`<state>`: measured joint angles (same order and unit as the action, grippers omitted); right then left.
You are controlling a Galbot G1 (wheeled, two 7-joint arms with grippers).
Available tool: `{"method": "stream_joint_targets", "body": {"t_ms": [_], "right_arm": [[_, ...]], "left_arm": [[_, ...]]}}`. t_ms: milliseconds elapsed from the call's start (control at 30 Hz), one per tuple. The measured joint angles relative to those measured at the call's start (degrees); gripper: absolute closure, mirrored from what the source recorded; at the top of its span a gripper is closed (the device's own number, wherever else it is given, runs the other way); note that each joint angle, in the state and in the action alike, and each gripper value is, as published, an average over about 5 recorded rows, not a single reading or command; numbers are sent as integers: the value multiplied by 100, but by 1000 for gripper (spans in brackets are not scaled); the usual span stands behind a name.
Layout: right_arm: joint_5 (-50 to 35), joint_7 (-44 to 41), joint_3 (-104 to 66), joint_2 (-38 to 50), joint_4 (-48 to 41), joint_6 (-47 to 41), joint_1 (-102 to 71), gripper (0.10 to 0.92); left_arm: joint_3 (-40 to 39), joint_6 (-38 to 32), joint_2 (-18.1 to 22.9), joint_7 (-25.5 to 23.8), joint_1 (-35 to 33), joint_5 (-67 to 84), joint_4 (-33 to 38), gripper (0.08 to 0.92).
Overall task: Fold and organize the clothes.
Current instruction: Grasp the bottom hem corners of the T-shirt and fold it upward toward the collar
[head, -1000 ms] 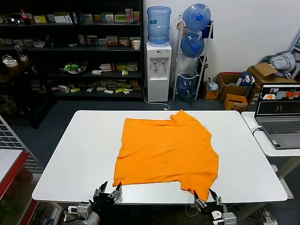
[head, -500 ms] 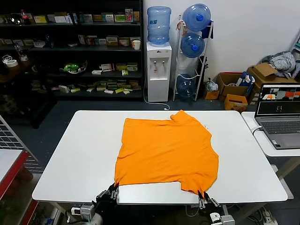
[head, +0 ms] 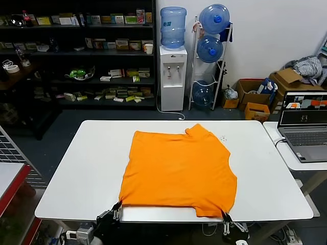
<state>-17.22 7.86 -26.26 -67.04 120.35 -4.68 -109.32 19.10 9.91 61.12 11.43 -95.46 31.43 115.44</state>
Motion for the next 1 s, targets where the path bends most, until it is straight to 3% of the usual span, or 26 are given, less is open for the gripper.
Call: {"method": "stream_joint_targets", "body": {"t_ms": [333,867,1000], "right_arm": [[-182,203,-9,153,125,96,349,900],[-1188,542,817,695,-1081,-506,3022,900],[-1297,563,1038,729,-1368,-632,3395,854]], "left_arm": [[-49,-46,-228,122,-175,321,456,903],[-565,-175,-127,-42,1975,505,-712,903],[-688,-180,-41,-72,2351,495,-1087,899]]}}
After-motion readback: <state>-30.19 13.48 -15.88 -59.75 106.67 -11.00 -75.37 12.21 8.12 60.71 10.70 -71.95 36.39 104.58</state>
